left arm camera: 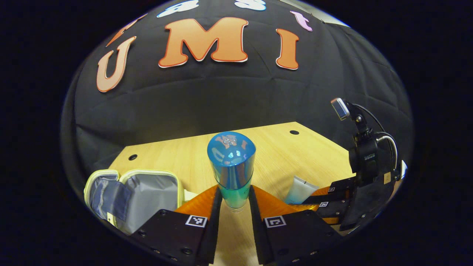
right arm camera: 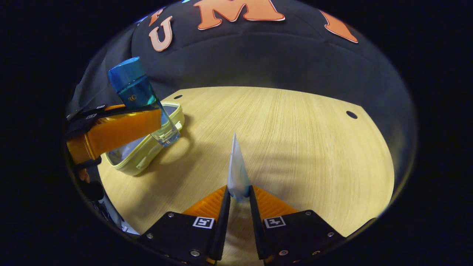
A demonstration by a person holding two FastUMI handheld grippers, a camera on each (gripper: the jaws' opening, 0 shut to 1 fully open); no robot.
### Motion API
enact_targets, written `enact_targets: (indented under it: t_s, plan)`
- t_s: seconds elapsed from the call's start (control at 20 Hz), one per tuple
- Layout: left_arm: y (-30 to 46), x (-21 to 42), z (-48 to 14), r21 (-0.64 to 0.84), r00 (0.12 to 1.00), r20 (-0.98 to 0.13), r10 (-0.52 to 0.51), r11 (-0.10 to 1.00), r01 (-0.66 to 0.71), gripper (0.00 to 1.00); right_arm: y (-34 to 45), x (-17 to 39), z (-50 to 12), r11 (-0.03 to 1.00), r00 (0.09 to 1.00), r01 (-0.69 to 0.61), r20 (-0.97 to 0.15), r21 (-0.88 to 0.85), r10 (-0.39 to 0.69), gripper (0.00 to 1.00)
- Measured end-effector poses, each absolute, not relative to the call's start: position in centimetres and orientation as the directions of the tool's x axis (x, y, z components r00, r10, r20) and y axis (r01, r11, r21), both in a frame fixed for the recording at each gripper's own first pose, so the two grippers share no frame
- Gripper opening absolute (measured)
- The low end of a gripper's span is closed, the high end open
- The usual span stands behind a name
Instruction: First open the suitcase, pack the skin care products into it, and then close the suitcase.
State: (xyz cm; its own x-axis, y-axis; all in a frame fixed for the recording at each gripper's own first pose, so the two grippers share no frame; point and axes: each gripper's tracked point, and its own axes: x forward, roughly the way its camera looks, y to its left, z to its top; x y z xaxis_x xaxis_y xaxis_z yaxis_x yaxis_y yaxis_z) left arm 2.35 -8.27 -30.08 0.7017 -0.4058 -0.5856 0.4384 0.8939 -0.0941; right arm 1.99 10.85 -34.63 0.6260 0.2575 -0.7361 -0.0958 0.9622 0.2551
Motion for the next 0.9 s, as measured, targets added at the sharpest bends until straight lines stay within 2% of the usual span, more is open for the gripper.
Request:
enact_targets:
  t_s: [0.05, 0.15, 0.2, 0.3, 0.35, 0.5, 0.9]
  plan:
    - [-7.5, 2.4, -29.6, -0.089, 0.713, -0.584, -0.388, 0.904, 0.419, 0.42, 10.8, 2.0, -34.3, 0.961, 0.63, -0.104, -0.731, 0.257, 0.264, 0.34]
    - [-5.8, 2.6, -28.4, -0.074, 0.74, -0.574, -0.352, 0.922, 0.38, 0.41, 10.7, 2.2, -32.8, 0.959, 0.647, -0.113, -0.713, 0.26, 0.27, 0.34]
    - [-4.9, 2.8, -27.8, -0.066, 0.754, -0.566, -0.334, 0.93, 0.362, 0.41, 10.8, 2.2, -31.8, 0.958, 0.658, -0.122, -0.701, 0.26, 0.274, 0.29]
    - [-2.5, 3.8, -27.2, -0.051, 0.772, -0.56, -0.301, 0.943, 0.33, 0.42, 11.2, 2.5, -29.5, 0.957, 0.686, -0.151, -0.671, 0.246, 0.281, 0.29]
    - [-1.8, 4.0, -26.6, -0.049, 0.78, -0.555, -0.288, 0.948, 0.315, 0.42, 11.5, 2.7, -28.2, 0.955, 0.698, -0.167, -0.655, 0.245, 0.29, 0.33]
    - [0.4, 4.3, -24.7, -0.043, 0.803, -0.537, -0.258, 0.959, 0.279, 0.41, 12.3, 3.3, -23.8, 0.949, 0.741, -0.201, -0.595, 0.244, 0.311, 0.34]
    - [8.4, 4.8, -22.4, -0.047, 0.816, -0.548, -0.185, 0.98, 0.191, 0.41, 16.7, 5.8, -16.1, 0.929, 0.8, -0.236, -0.486, 0.284, 0.352, 0.33]
